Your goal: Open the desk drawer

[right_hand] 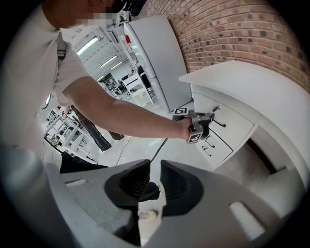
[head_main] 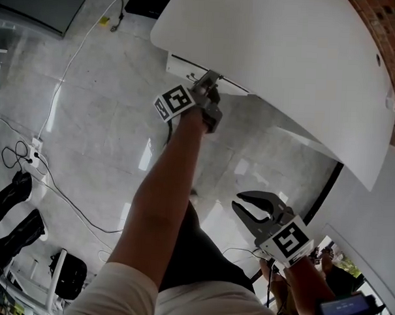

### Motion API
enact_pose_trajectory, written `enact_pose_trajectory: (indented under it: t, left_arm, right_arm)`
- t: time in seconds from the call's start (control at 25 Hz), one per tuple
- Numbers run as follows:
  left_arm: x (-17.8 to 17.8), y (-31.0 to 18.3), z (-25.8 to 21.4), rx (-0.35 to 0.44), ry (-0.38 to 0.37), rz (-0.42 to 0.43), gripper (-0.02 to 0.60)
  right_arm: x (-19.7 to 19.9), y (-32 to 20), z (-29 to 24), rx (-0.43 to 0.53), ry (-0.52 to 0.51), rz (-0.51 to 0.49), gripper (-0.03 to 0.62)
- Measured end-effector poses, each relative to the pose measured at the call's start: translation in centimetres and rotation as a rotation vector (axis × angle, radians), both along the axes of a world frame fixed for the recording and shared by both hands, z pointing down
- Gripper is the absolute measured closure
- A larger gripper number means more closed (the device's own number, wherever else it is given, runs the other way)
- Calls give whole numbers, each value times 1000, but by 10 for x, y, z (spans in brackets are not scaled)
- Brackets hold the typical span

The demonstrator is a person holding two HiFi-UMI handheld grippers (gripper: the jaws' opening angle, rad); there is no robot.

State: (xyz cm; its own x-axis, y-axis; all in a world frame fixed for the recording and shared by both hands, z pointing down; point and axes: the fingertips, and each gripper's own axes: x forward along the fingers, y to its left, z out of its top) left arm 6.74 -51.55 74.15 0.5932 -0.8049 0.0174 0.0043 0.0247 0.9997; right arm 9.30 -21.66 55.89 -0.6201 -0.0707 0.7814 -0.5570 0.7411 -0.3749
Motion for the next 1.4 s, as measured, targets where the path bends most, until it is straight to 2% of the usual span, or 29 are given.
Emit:
enact_pose_trajectory:
  t: [0.44,0.96,1.12,1.24,1.4]
  left_arm:
    - [-5,12,-4,14,-15,27,557]
    - [-26,77,-4,-11,-16,17,557]
    - [-30,95,-8,-1,12,19,557]
    - [-36,108,-3,-22,-20,25,557]
    - [-41,122,-3,-32,-26,24,557]
  right_arm:
    - [-1,3,-5,20,-15,-5,525]
    - [-4,24,-13,33,-33,-23,525]
    - [-8,31,-17,32,-40,-27,525]
    - [-10,33,-20,38,-46,-34,525]
    - [-14,41,-22,36,-46,-36,525]
